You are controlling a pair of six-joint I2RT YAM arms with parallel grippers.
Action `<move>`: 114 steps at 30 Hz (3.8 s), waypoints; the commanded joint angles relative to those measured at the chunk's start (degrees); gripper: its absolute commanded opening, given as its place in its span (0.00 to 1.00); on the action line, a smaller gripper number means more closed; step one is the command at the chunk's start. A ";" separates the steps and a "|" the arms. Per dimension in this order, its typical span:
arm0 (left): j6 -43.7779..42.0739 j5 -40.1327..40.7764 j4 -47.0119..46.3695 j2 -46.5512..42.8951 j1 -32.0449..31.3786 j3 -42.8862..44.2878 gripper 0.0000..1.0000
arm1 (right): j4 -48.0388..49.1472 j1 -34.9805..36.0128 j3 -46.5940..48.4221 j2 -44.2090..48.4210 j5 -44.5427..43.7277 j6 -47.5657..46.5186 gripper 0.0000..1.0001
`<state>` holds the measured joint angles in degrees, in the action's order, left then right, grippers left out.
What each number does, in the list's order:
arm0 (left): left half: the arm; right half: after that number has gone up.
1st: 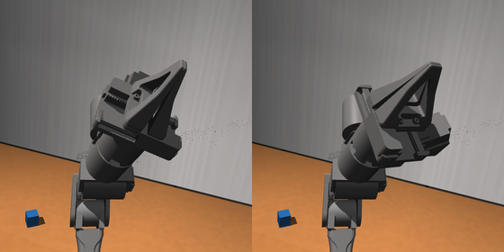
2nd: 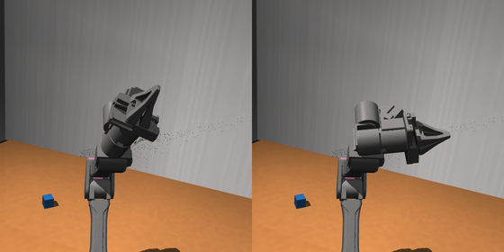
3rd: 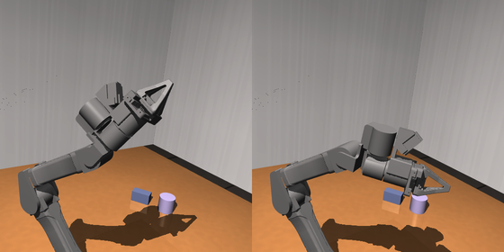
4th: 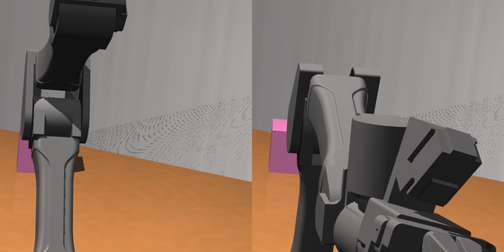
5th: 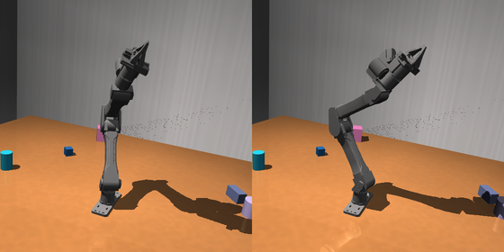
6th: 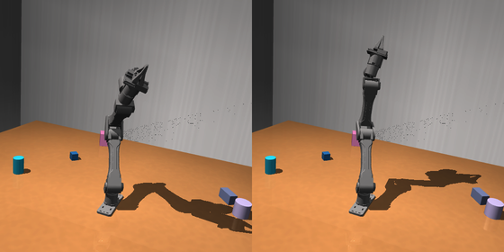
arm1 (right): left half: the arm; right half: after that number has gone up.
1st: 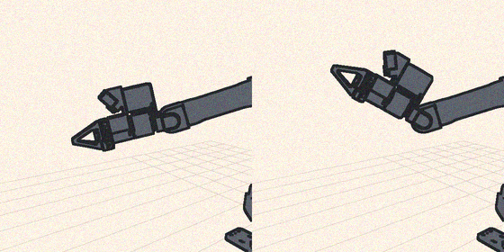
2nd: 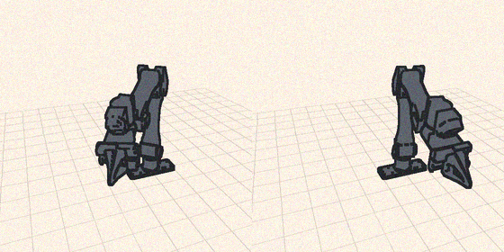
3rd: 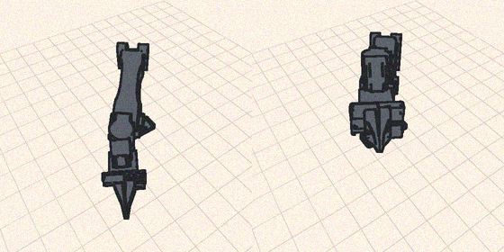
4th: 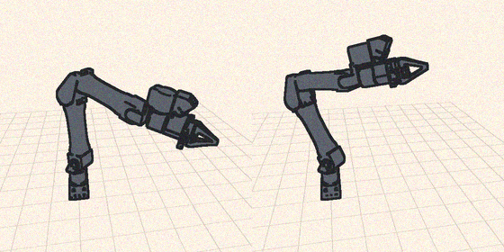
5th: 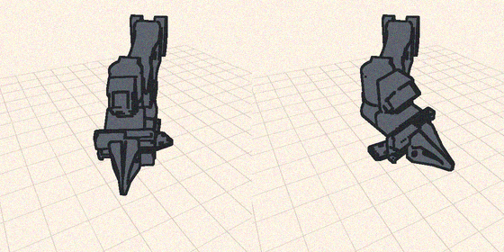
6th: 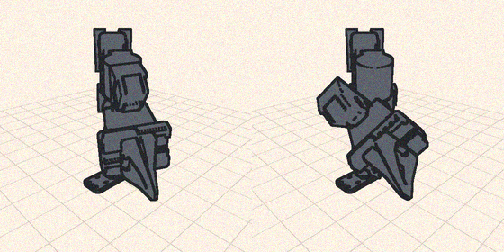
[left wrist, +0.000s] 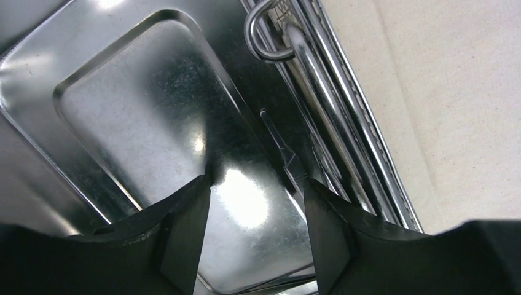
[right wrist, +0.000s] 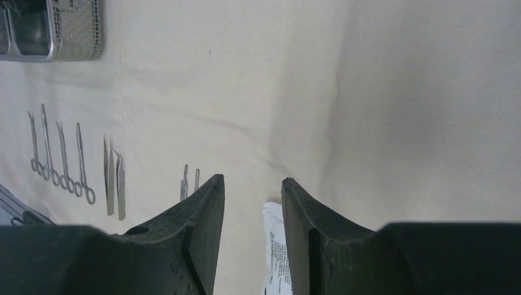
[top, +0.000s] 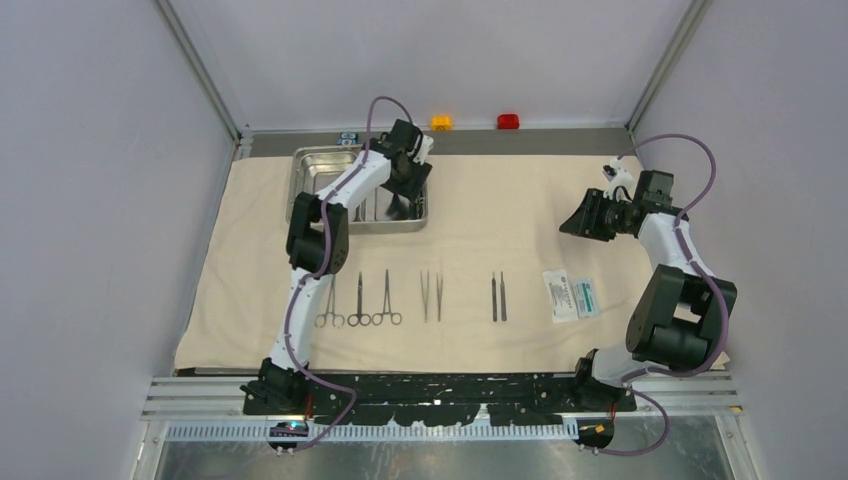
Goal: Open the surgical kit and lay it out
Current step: Adjust the medical item in the container.
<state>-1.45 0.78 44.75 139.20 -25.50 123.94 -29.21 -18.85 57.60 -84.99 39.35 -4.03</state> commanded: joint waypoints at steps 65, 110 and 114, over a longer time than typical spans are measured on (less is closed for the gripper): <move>9.86 0.26 -15.44 -3.66 0.63 -19.49 0.42 | 0.37 -0.20 2.60 -0.97 1.04 0.56 0.45; 15.95 -20.28 -16.29 -13.51 3.70 -20.46 0.00 | 0.44 -0.15 2.77 -1.27 0.97 1.40 0.45; 16.09 -21.11 -16.36 -12.40 3.66 -19.69 0.00 | 0.38 -0.20 2.78 -1.32 0.77 1.31 0.45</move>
<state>13.45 -16.78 28.99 129.19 -22.13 103.66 -29.21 -18.87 58.00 -86.28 39.97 -2.85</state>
